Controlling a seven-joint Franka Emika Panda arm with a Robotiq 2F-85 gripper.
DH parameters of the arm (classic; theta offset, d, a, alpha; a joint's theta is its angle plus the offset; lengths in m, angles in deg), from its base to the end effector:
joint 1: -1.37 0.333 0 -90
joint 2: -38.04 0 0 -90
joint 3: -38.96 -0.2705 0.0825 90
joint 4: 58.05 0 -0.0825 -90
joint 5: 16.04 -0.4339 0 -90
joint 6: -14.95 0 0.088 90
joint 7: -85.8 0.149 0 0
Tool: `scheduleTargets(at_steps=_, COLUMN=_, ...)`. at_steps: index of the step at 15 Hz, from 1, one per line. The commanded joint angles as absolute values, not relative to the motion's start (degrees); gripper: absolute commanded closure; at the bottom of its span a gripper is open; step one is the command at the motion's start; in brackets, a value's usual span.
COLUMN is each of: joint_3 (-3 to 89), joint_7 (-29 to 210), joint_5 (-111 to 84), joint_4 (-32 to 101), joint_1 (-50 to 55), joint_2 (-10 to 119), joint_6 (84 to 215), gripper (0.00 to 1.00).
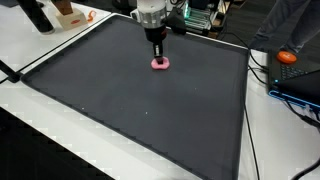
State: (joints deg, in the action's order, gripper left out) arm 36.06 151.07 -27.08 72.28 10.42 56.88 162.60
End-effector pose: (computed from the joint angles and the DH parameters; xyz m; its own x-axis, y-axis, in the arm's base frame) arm 0.5303 0.1160 0.0811 0.4534 -0.8833 -0.1191 -0.8903 -0.4551 -0.0144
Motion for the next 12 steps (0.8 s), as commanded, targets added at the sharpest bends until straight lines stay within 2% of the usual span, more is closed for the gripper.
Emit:
scheduleTargets(at_steps=1, joint_3=36.4, joint_7=151.3, joint_5=-27.4, joint_4=72.2, joint_1=10.9, joint_2=58.1, joint_6=162.8, gripper=1.00)
scheduleTargets(at_steps=11, joint_3=36.3, joint_7=150.5, joint_5=-27.5, joint_4=72.2, joint_1=10.5, joint_2=57.8, joint_6=161.9, gripper=0.99)
scheduleTargets(at_steps=12, joint_3=36.6, joint_7=151.0, joint_5=-27.2, joint_4=72.4, joint_1=10.8, joint_2=57.6, joint_6=162.4, gripper=0.78)
